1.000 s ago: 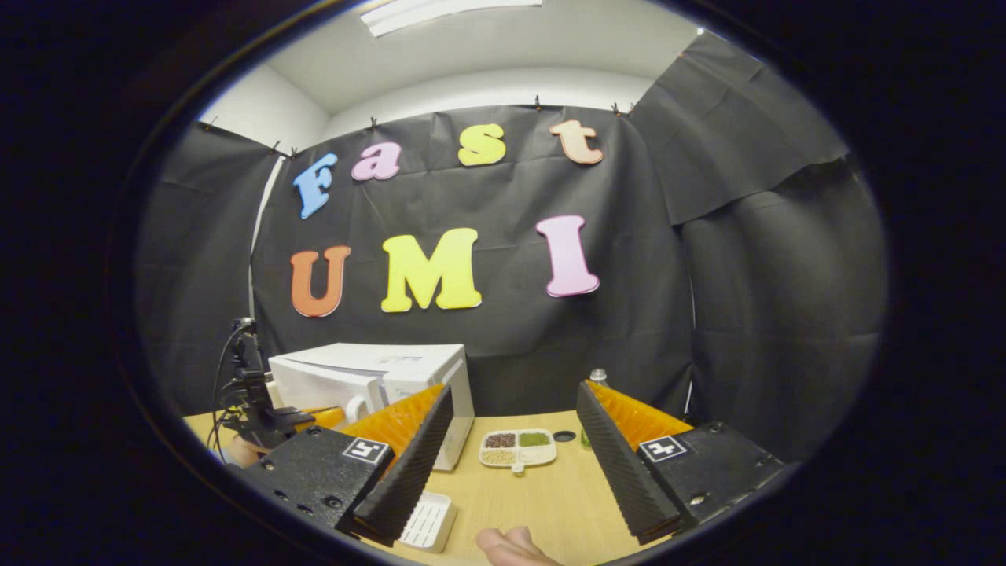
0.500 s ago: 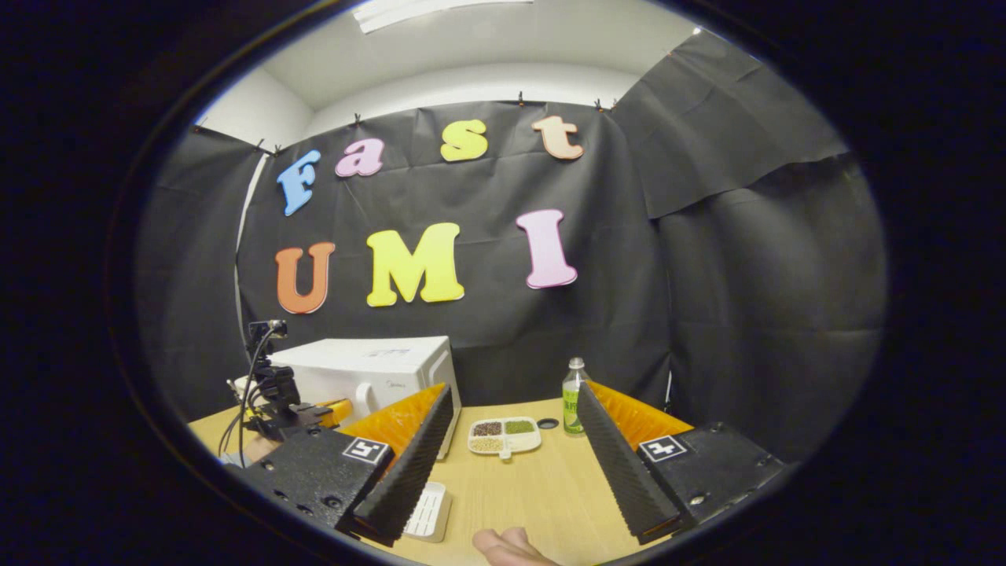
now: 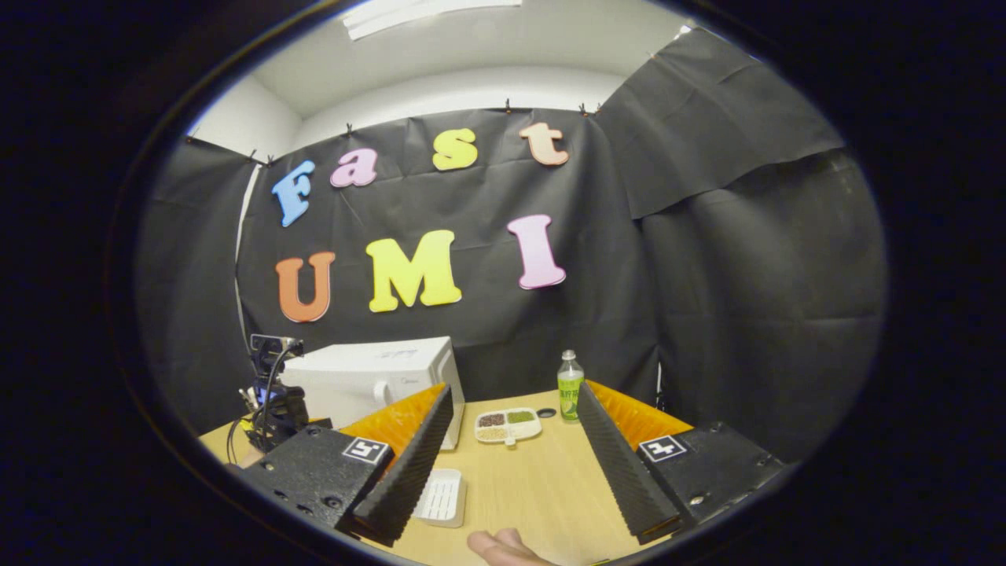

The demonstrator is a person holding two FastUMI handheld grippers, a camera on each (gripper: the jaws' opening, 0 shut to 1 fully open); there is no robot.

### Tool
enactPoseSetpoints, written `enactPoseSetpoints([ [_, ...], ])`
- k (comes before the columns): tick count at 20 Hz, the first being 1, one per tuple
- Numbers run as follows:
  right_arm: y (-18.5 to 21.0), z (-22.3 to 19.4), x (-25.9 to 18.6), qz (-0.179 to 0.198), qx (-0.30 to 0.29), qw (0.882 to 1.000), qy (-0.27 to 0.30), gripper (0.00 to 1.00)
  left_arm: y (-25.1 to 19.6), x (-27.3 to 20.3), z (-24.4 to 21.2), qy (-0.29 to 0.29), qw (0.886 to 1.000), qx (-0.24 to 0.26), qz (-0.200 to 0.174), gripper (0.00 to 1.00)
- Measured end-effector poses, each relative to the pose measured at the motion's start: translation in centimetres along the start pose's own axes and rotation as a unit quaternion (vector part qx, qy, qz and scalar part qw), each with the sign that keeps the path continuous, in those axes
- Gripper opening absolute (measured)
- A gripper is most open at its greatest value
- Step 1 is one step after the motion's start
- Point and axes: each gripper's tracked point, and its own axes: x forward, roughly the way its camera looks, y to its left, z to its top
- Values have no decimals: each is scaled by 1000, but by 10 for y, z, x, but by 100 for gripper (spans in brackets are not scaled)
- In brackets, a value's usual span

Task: Open the microwave oven with the left hand, put the food in, and close the microwave oven.

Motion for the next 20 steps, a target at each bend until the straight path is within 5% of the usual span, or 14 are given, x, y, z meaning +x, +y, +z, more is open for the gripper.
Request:
enactPoseSetpoints([
  [1, 1, 2, -5, 1, 0, 1000, -4, 100, 1, -17, 2, -1, 1000, 5, 0, 90],
  [2, 2, 3, -10, 0, -1, 1000, -4, 91, 6, -32, 5, -1, 1000, 5, 8, 97],
  [4, 3, 9, -23, -5, -3, 1000, -5, 100, 17, -66, 13, 1, 1000, -7, 23, 96],
  [6, 5, 15, -38, -7, -6, 1000, -5, 100, 24, -99, 28, -6, 999, -23, 29, 96],
  [7, 7, 19, -45, -7, -8, 1000, -8, 91, 29, -116, 37, -10, 999, -26, 31, 97],
  [9, 7, 29, -58, -10, -11, 1000, -13, 100, 33, -148, 56, -15, 999, -21, 27, 96],
  [11, 9, 42, -72, -9, -12, 1000, -24, 100, 37, -174, 82, -33, 999, -19, 26, 97],
  [12, 9, 48, -78, -10, -11, 999, -30, 91, 38, -186, 94, -43, 998, -24, 24, 96],
  [13, 8, 54, -84, -11, -9, 999, -35, 100, 39, -200, 104, -50, 998, -31, 24, 96],
  [14, 6, 59, -91, -12, -8, 999, -41, 91, 41, -211, 115, -58, 997, -36, 26, 97],
  [15, 4, 66, -96, -13, -7, 999, -48, 100, 44, -224, 125, -70, 996, -38, 33, 97],
  [18, 3, 90, -110, -12, -9, 997, -74, 100, 41, -261, 151, -100, 994, -29, 32, 97],
  [19, 4, 97, -114, -13, -10, 997, -82, 91, 43, -273, 159, -113, 993, -25, 34, 97],
  [20, 1, 100, -117, -17, -10, 996, -87, 100, 43, -285, 162, -122, 992, -25, 35, 97],
])
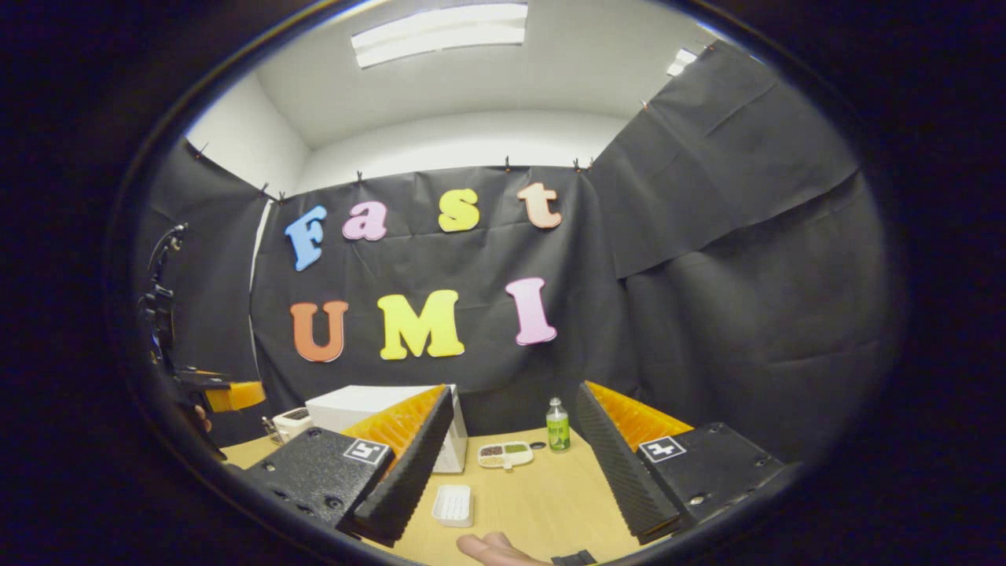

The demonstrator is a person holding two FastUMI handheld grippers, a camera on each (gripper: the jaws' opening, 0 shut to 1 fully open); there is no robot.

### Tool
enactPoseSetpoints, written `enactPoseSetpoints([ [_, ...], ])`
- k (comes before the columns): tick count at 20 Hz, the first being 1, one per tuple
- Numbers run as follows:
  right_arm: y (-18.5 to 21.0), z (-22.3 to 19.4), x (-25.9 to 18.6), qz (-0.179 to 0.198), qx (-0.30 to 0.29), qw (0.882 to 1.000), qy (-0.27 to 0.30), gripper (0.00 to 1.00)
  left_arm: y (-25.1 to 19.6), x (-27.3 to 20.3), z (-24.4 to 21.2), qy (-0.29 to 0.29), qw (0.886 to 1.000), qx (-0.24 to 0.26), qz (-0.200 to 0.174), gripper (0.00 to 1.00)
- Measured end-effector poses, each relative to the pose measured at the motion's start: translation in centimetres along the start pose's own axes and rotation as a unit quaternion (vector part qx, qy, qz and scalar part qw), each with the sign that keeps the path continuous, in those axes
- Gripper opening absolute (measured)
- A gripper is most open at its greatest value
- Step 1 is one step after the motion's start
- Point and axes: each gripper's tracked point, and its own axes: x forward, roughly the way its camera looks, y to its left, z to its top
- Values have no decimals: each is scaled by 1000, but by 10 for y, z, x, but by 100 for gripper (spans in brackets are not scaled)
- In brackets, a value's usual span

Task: Open the microwave oven with the left hand, put the food in, and close the microwave oven.

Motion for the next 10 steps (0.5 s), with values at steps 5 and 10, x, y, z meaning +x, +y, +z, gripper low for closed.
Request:
enactPoseSetpoints([
  [5, 5, 9, -11, 4, -5, 1000, -9, 100, 16, -50, 18, -39, 999, 1, 36, 96],
  [10, 5, 8, -18, 11, -12, 1000, -7, 91, 17, -73, 5, -43, 998, -6, 44, 96],
])
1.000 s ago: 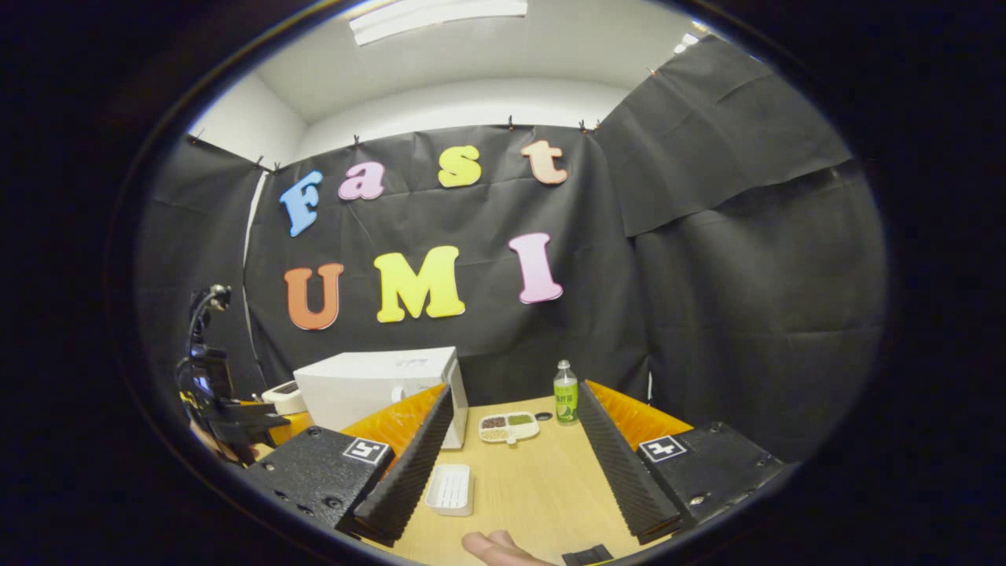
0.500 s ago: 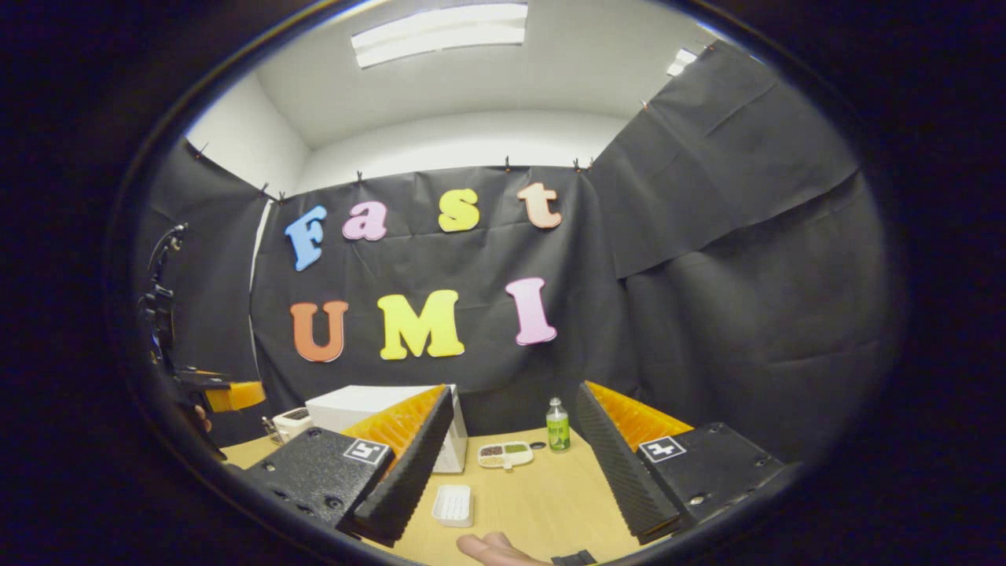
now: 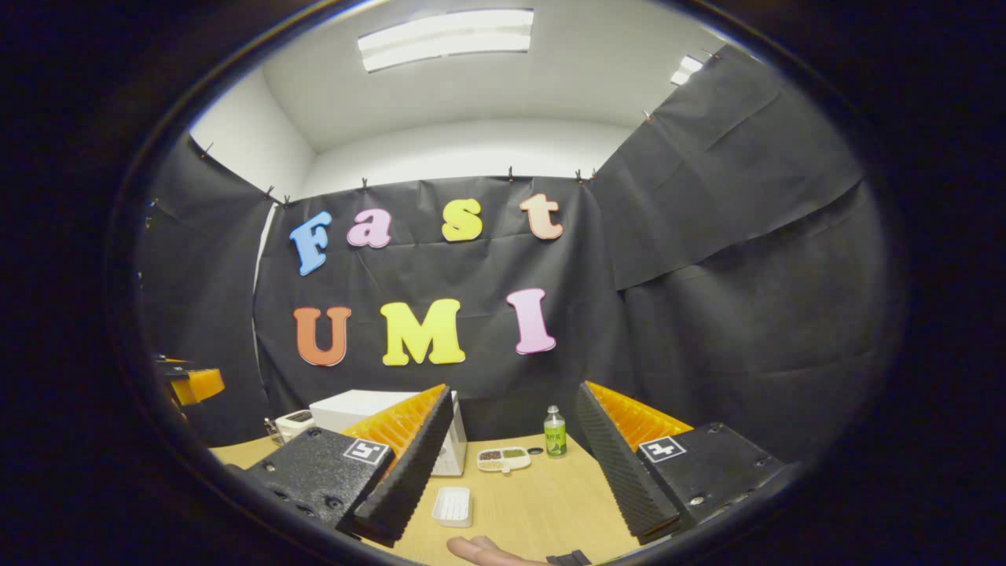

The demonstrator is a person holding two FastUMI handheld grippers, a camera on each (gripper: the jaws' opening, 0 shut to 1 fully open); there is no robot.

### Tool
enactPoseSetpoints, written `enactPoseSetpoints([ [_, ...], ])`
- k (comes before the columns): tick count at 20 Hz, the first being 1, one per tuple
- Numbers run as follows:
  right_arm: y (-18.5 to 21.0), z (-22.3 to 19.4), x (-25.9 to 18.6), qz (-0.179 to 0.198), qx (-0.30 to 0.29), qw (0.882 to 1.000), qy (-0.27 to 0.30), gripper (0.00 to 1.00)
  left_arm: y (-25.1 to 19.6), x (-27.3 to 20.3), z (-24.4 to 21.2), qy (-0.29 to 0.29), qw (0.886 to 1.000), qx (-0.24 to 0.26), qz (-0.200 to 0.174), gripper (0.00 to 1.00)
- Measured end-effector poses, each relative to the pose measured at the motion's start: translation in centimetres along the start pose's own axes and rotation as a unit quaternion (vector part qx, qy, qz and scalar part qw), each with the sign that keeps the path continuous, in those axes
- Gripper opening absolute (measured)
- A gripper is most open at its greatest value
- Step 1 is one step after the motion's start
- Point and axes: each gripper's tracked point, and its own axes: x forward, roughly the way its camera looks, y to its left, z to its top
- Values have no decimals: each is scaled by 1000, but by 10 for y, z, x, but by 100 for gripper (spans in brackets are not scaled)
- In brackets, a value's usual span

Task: Open the microwave oven with the left hand, put the food in, and close the microwave oven.

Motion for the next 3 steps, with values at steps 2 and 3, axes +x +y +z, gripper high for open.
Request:
enactPoseSetpoints([
  [2, 0, 2, -2, 5, -1, 1000, -2, 91, -3, -2, -7, 7, 1000, 6, -10, 96],
  [3, 0, 2, -4, 7, 0, 1000, -4, 91, -7, -2, -10, 12, 1000, 6, -17, 96],
])
